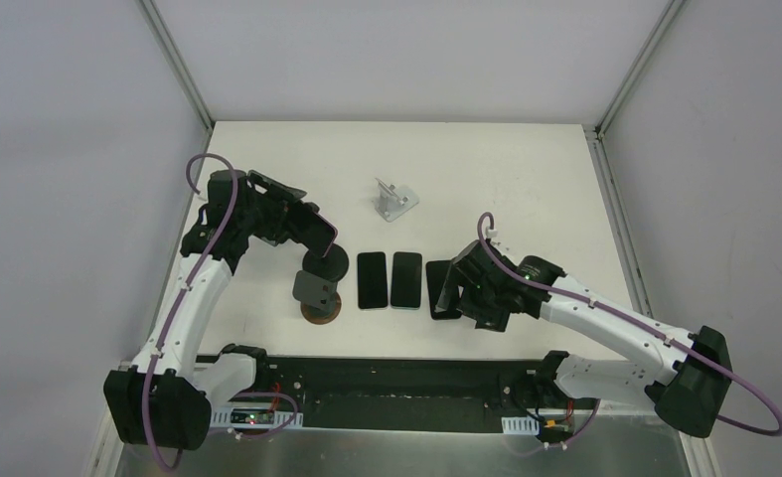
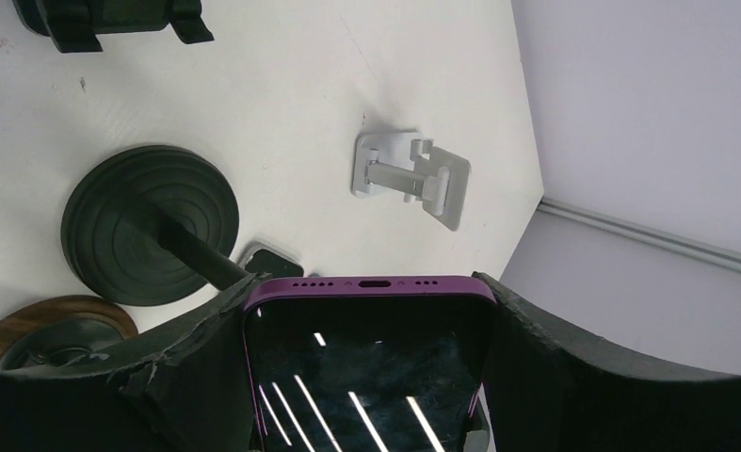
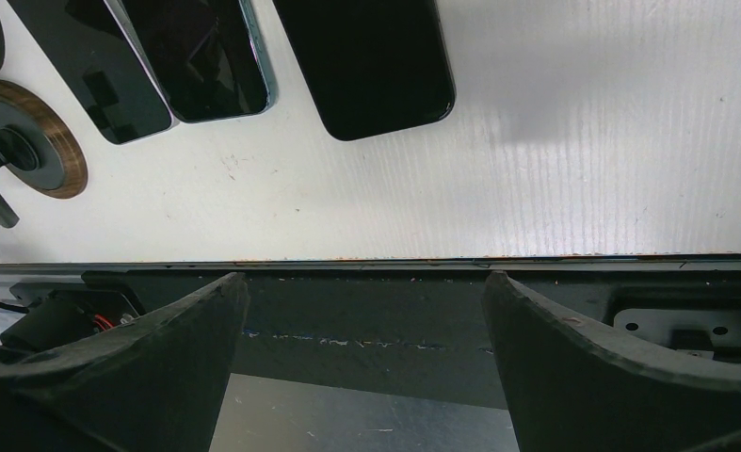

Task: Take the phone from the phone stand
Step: Move the phone stand with the phone to the center of the board.

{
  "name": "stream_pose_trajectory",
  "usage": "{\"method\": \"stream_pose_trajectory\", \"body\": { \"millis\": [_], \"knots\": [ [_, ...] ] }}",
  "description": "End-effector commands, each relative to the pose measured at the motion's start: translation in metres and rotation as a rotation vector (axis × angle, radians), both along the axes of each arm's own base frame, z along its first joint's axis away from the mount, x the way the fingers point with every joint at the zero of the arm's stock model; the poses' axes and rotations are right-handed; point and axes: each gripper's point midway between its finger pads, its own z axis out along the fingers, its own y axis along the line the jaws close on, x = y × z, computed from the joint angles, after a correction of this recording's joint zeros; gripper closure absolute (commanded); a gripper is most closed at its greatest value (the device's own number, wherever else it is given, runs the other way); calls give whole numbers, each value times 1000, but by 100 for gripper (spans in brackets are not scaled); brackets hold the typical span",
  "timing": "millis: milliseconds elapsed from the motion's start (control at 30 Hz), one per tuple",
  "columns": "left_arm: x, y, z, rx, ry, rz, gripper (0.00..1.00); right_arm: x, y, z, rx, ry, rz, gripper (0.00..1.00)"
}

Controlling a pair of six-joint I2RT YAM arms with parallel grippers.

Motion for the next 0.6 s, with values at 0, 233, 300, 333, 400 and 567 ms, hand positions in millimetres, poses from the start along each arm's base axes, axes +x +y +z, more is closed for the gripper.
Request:
{"method": "stream_pose_trajectory", "body": {
  "millis": [0,233,300,333,400,567],
  "knots": [
    [-5,8,-10,-17,18,87,70,0,2,3,1,2,-4,1],
    [-15,15,-8,-43,8,166,79,1,0,3,-11,-4,-1,2],
    [-19,16,-7,-47,5,180,81,1,1,2,-10,-3,-3,1],
    [-21,19,-6,-37,4,204,82,1,0,2,-11,-2,-3,2],
    [-25,23,-7,-33,12,239,82,1,0,1,-13,-1,-6,1],
    [-32,25,-14,-42,39,269,75,1,0,0,-10,-2,-6,2]
  ]
}}
